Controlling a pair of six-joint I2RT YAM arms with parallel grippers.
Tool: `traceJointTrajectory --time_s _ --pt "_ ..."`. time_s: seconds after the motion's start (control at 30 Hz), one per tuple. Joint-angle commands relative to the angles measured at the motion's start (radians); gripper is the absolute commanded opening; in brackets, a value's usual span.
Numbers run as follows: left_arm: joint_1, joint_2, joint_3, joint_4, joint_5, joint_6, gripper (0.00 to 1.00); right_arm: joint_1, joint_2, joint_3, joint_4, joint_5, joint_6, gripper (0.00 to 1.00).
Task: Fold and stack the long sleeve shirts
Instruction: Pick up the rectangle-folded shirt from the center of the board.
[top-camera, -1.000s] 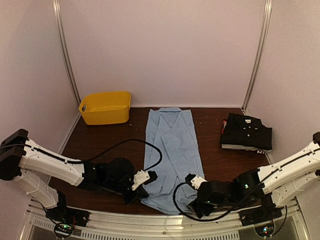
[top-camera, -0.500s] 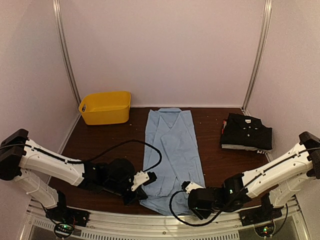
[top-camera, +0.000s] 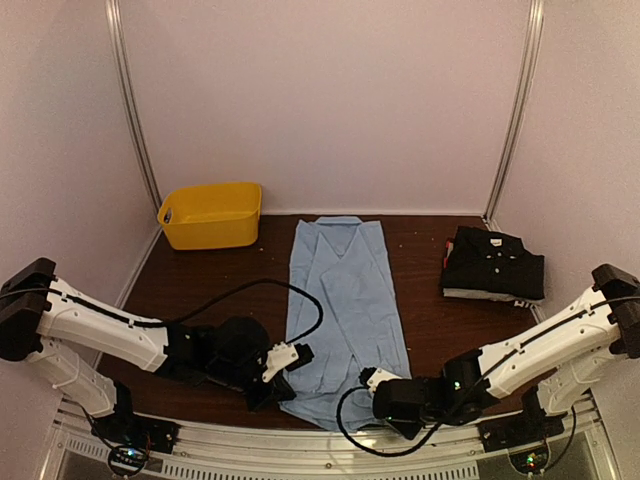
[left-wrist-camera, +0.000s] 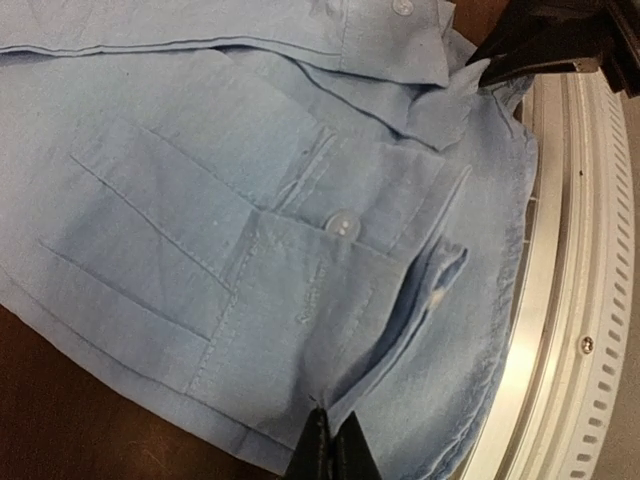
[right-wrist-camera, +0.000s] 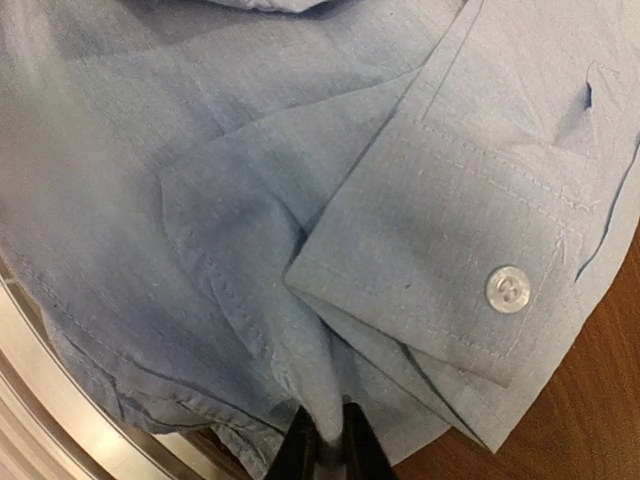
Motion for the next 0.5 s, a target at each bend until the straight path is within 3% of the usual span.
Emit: traceJointTrajectory --time_s 0.0,0.3,0.47 --pt "-0.032 -0.009 0.014 -0.031 0.026 -0.046 0.0 0.013 -0.025 -0.011 -0.002 -0.037 0.007 0.01" --pt "-0.108 -0.079 -0.003 -0.114 0.12 -0.15 0.0 0.11 -0.129 -0.014 0.013 -0.228 0.108 0.0" --pt "-0.102 -0.149 0.032 -0.152 0.118 -0.157 0.0 0.107 -0.219 0.009 -0.029 -0.22 0.121 0.0"
